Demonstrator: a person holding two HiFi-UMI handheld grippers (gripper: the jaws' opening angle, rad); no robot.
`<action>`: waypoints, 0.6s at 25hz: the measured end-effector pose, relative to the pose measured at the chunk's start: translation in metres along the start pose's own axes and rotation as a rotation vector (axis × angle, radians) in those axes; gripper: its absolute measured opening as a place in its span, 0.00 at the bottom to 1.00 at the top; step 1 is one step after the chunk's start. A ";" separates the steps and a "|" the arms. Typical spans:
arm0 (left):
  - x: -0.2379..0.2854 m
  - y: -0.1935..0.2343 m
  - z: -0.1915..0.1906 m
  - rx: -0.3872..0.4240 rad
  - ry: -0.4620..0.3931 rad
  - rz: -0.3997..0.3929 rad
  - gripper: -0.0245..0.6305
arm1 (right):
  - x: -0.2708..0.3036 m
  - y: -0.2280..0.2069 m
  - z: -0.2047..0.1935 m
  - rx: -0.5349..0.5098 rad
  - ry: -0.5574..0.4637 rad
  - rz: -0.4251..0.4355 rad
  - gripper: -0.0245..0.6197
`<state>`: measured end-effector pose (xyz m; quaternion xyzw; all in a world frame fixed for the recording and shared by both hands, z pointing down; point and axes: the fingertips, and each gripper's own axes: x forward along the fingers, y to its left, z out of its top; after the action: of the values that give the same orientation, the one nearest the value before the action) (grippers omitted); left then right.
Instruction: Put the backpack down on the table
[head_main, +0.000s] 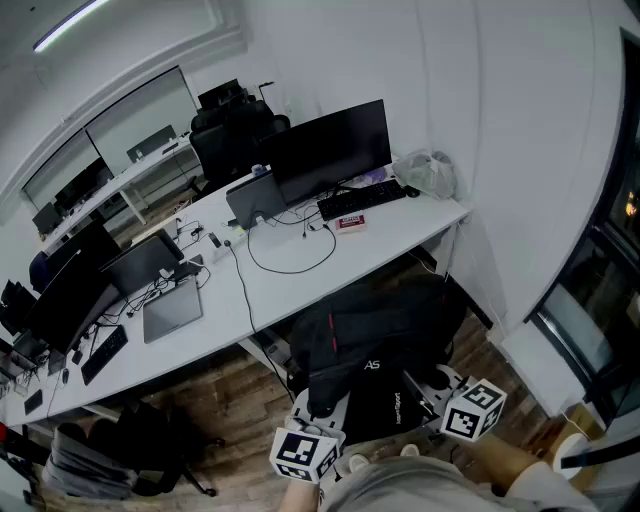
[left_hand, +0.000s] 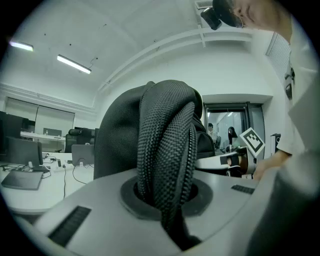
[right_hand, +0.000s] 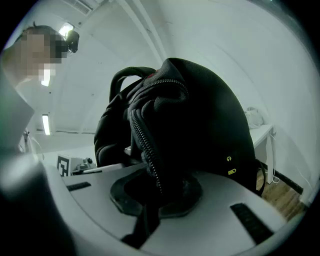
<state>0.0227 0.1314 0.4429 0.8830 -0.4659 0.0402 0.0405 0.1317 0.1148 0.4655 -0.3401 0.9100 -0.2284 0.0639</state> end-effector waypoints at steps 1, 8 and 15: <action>0.000 -0.001 0.000 0.001 -0.001 0.000 0.07 | -0.001 0.000 0.000 0.000 0.000 -0.001 0.08; 0.003 -0.004 -0.001 -0.001 0.004 -0.001 0.07 | -0.003 -0.004 -0.001 0.004 0.003 -0.002 0.08; 0.008 -0.008 0.002 0.004 0.006 0.011 0.07 | -0.006 -0.010 0.004 0.008 -0.001 0.007 0.08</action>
<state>0.0344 0.1290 0.4419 0.8804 -0.4706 0.0438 0.0399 0.1431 0.1108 0.4662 -0.3366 0.9102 -0.2318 0.0665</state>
